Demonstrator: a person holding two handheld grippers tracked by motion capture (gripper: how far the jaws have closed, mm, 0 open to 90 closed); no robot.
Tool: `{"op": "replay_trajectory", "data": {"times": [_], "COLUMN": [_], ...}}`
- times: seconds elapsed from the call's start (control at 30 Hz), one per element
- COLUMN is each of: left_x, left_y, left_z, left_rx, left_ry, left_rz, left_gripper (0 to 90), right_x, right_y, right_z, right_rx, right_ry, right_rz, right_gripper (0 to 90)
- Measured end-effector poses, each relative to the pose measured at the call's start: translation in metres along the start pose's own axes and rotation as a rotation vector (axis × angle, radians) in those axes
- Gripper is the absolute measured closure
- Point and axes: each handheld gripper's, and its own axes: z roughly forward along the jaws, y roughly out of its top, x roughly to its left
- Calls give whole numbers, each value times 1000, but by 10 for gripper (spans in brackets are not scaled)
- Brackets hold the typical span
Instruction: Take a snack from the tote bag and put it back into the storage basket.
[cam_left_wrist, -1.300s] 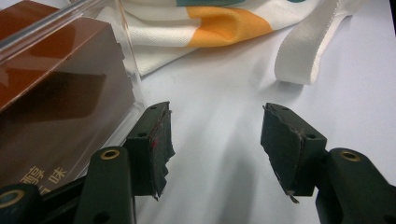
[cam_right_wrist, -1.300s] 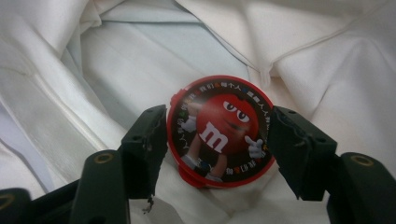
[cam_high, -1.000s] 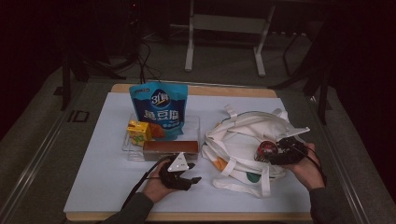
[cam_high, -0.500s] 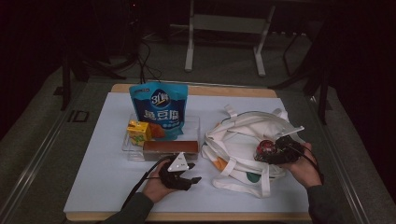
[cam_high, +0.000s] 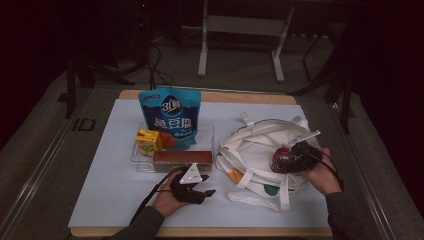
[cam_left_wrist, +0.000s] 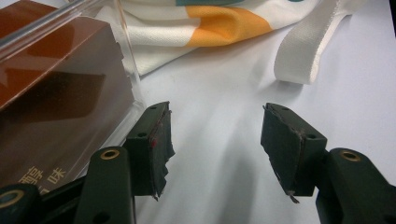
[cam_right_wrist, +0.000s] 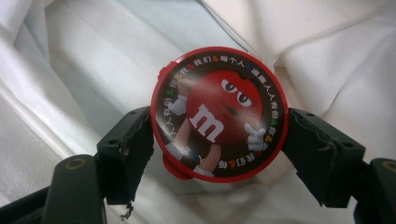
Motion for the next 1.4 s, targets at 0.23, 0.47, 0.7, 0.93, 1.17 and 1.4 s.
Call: {"op": "replay_trajectory", "data": {"times": [0.23,0.47,0.7,0.93,1.17,1.4], "left_x": [0,0,0,0,0,0], "left_y": [0,0,0,0,0,0], "left_z": [0,0,0,0,0,0], "left_rx": [0,1,2,2,3,5], "left_ry": [0,0,0,0,0,0], "left_rz": [1,2,2,2,3,4], "left_gripper": [430,430,430,430,430,430], "right_x": [-5,-2,0,-3,-7,-7], "right_y": [5,8,14,15,14,15], "right_z": [3,8,12,11,16,19], "right_rx": [27,38,34,47,67,90], "right_ry": [24,13,-28,-3,21,39], "right_rz": [-48,-41,58,-8,-14,-8], "right_gripper": [225,245,243,224,221,246]}}
